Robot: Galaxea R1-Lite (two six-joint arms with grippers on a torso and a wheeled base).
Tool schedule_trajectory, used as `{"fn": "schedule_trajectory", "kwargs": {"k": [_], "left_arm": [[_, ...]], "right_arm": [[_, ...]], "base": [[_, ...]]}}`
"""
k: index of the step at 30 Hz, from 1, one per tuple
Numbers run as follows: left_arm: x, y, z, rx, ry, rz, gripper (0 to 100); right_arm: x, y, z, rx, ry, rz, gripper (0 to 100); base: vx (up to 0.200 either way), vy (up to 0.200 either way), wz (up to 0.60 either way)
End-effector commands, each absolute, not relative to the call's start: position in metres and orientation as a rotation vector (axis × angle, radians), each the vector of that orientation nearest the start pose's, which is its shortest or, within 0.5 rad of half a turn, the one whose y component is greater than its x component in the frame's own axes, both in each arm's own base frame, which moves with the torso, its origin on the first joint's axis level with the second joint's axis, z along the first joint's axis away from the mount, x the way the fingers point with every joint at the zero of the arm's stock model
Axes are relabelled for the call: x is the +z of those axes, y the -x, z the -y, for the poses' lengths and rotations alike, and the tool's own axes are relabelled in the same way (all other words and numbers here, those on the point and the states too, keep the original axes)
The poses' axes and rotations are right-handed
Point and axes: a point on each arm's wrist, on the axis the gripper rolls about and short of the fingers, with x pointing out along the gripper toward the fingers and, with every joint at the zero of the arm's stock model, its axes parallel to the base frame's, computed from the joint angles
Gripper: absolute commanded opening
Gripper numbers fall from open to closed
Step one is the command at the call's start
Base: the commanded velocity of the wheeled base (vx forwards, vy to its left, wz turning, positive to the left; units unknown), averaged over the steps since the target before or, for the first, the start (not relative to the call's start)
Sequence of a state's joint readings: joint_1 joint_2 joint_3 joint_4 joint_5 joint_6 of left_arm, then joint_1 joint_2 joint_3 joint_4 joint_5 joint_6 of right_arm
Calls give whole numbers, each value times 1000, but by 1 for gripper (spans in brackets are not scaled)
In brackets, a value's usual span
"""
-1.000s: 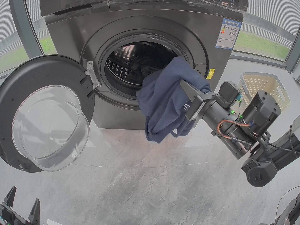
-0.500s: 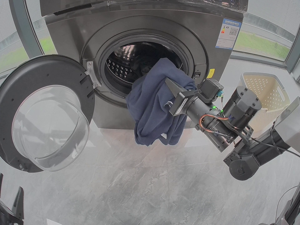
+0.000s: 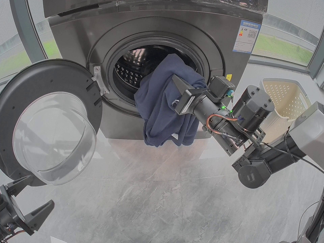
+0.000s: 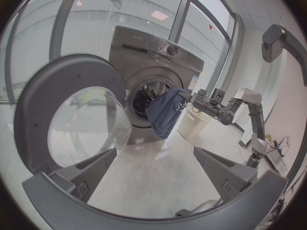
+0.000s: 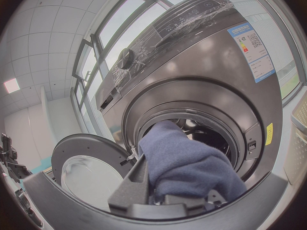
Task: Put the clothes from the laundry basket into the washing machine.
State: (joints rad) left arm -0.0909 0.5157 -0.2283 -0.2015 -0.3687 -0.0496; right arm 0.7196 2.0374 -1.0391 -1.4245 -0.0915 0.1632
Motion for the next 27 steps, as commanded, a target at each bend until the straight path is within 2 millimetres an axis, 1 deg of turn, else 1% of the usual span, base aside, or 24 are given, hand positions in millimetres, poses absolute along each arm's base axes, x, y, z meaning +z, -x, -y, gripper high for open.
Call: {"fn": "schedule_trajectory", "kwargs": {"k": [1,3,4,5,10,11,14,18,23,27], "left_arm": [[156,-87,27,-621,91,-296,100],[161,-100,30,-632,90,-288,100],[161,-100,30,-632,90,-288,100],[164,-108,34,-661,88,-290,100],[164,-117,51,-780,80,-337,100],[162,-123,56,-794,80,-365,100],[160,-137,62,-795,82,-402,100],[153,-151,69,-808,78,-425,100],[146,-165,80,-835,74,-419,100],[138,-170,90,-867,77,-459,100]], "right_arm": [[199,-299,-255,635,-327,347,0],[207,-297,-258,632,-349,387,0],[207,-297,-258,632,-349,387,0],[207,-296,-260,632,-350,385,0],[199,-294,-260,635,-337,356,0],[197,-294,-260,635,-333,347,0],[189,-296,-262,632,-325,327,0],[184,-295,-262,632,-318,310,0],[184,-295,-263,633,-319,311,0],[186,-292,-264,639,-321,312,0]], "base": [[0,0,0],[0,0,0],[0,0,0],[0,0,0],[0,0,0],[0,0,0],[0,0,0],[0,0,0],[0,0,0],[0,0,0]]}}
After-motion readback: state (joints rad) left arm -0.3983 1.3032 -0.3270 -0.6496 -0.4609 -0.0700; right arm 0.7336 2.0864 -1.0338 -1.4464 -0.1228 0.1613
